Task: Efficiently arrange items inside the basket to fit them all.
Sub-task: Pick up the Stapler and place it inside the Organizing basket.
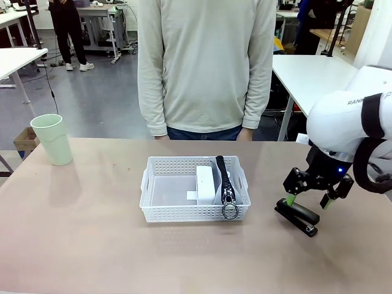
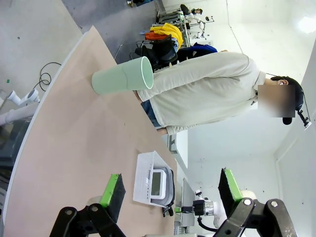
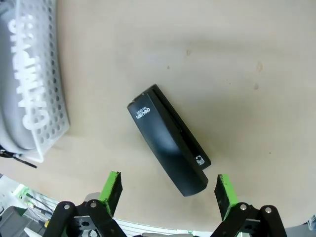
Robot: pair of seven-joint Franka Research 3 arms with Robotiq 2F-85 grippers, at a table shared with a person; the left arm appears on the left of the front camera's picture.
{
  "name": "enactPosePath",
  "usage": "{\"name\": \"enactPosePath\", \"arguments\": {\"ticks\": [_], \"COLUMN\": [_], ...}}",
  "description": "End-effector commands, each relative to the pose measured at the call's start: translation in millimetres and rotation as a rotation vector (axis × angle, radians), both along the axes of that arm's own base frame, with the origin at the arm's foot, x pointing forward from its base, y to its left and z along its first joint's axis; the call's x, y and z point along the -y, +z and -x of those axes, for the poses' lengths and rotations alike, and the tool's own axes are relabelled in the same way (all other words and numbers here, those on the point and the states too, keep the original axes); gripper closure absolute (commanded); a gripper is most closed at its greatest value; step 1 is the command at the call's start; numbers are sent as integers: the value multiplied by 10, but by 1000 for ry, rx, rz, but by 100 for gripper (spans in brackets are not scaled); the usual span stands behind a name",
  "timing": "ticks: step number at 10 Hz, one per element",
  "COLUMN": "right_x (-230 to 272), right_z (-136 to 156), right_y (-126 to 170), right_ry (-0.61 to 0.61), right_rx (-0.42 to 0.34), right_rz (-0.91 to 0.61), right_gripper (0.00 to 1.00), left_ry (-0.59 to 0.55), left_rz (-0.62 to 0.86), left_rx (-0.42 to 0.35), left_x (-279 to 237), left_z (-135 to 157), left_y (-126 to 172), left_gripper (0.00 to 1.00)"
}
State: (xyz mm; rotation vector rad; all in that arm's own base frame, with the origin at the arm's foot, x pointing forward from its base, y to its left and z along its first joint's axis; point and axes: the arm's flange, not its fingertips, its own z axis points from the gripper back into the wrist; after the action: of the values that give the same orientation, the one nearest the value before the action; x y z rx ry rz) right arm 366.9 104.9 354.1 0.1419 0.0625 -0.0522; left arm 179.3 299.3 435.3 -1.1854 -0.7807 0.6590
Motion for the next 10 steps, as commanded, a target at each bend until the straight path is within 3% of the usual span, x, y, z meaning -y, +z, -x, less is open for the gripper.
{"name": "enactPosePath", "arguments": {"ticks": [1, 4, 5, 7, 9, 10], "right_x": [-2, -44, -72, -137, -158, -140], "right_z": [-3, -43, -42, -6, 5, -24], "right_y": [-166, -222, -252, -326, -344, -369], "right_ry": [-1, 58, 138, 421, 552, 549], "right_rx": [-16, 38, 28, -27, -3, -1], "right_rz": [17, 80, 119, 90, 52, 36], "right_gripper": [0, 0, 0, 0, 0, 0], "left_ry": [3, 3, 3, 3, 3, 3], "left_rz": [13, 13, 13, 13, 13, 13], "left_rx": [15, 15, 15, 15, 15, 15], "left_x": [-5, -5, -5, -5, -5, -5], "left_z": [7, 7, 7, 7, 7, 7], "left_y": [15, 15, 15, 15, 15, 15], "left_gripper": [0, 0, 0, 0, 0, 0]}}
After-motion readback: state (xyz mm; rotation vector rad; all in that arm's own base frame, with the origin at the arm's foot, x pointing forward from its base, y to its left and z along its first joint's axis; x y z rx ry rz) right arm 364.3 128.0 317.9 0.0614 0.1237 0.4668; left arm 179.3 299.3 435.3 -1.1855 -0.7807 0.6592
